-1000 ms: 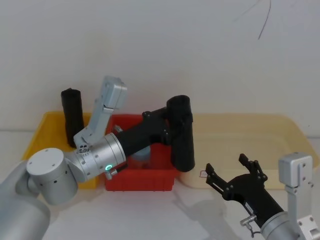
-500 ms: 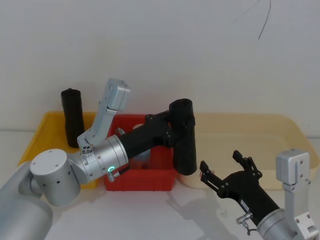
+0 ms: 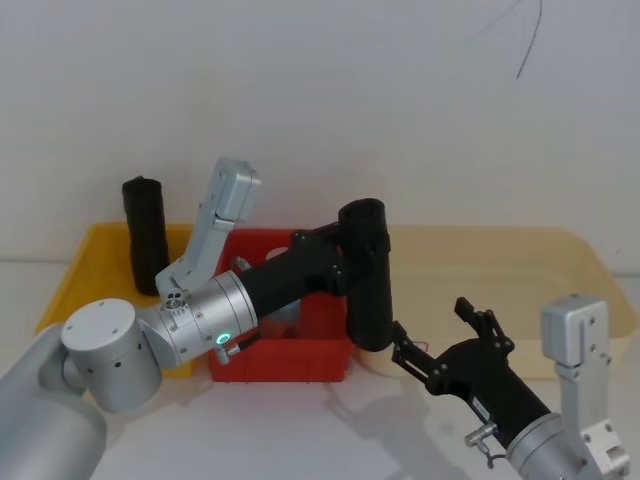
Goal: Pick up the garbage bag with the one hand and transfer it to the other hand.
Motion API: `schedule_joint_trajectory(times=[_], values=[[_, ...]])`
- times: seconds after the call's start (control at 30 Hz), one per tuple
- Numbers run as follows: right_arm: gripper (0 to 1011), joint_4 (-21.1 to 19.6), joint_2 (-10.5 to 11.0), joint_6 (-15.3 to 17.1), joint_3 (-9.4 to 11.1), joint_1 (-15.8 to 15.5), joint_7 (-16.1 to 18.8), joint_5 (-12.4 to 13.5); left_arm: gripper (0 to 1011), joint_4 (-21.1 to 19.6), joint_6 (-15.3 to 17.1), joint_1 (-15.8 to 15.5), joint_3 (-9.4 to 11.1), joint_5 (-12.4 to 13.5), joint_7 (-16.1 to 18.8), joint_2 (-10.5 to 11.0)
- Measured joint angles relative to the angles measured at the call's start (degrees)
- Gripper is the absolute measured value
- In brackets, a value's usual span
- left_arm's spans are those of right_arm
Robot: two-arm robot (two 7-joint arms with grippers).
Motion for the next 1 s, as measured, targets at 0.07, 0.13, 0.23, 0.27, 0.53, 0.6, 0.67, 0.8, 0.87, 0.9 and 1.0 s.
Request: schedule_joint_trajectory(times=[0.07, 0.13, 0.23, 0.27, 0.53, 0.6, 0.67, 0.8, 0.87, 0.9, 1.0], values=[[1001, 0.38, 0.10, 0.10, -0.38, 0.52, 0.61, -0.19, 401, 0.03, 0.00, -0.01, 0.01, -0.01, 0.01, -0.01], [1001, 0.68, 0.15, 0.15, -0.67, 0.94, 1.16, -0.32, 401, 0.06, 0.00, -0.01, 0.02, -0.03, 0.03, -0.01], [1001, 1.31, 0.20, 0.22, -1.16, 1.75, 2.14, -0.56, 401, 0.09, 0.00, -0.03, 0.04, -0.05, 0.05, -0.01], [1001, 1.47, 0.20, 0.24, -1.27, 1.94, 2.37, -0.62, 401, 0.09, 0.00, -0.03, 0.04, -0.05, 0.05, -0.01], [1001, 3.51, 0.07, 0.58, -2.31, 4.20, 4.71, -1.14, 401, 0.14, 0.00, -0.07, 0.08, -0.10, 0.08, -0.01], [1001, 4.25, -0.08, 0.64, -2.56, 4.91, 5.26, -1.27, 401, 0.15, 0.00, -0.07, 0.09, -0.10, 0.08, -0.01], [1001, 4.70, -0.20, 0.66, -2.70, 5.44, 5.61, -1.32, 401, 0.16, 0.00, -0.07, 0.09, -0.10, 0.08, -0.01], [1001, 6.26, -0.61, 0.69, -2.98, 6.77, 6.46, -1.51, 401, 0.17, 0.00, -0.07, 0.09, -0.10, 0.08, -0.02], [1001, 6.86, -0.79, 0.68, -3.06, 7.29, 6.72, -1.57, 401, 0.18, 0.00, -0.07, 0.09, -0.10, 0.08, -0.01], [1001, 7.11, -0.88, 0.67, -3.11, 7.56, 6.87, -1.61, 401, 0.17, 0.00, -0.07, 0.09, -0.10, 0.08, -0.01], [1001, 8.30, -1.23, 0.56, -3.21, 8.54, 7.43, -1.74, 401, 0.18, 0.00, -0.07, 0.09, -0.10, 0.08, -0.02]])
